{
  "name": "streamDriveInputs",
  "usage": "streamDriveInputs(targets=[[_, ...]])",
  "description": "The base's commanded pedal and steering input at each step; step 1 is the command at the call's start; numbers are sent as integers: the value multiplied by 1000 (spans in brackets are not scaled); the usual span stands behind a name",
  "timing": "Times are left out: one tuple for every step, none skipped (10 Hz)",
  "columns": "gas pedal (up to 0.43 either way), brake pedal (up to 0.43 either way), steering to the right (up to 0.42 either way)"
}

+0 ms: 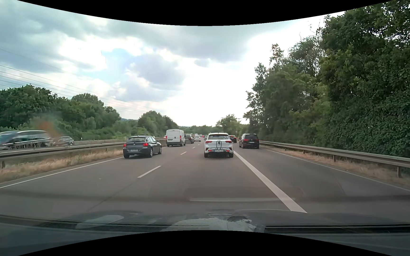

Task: Follow the waypoints while adhering to traffic rules and regulations

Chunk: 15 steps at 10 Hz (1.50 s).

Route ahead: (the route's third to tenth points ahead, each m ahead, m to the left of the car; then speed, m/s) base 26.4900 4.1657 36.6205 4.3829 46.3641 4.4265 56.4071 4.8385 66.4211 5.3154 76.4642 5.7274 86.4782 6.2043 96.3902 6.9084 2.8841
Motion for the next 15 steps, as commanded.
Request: streamDriveInputs(targets=[[0,0,-12],[0,0,-12],[0,0,-12],[0,0,-12],[0,0,-12],[0,0,-12],[0,0,-12],[0,0,-12],[0,0,-12],[0,0,-12],[0,0,-10],[0,0,-4],[0,0,-3],[0,0,-3],[0,0,-5]])
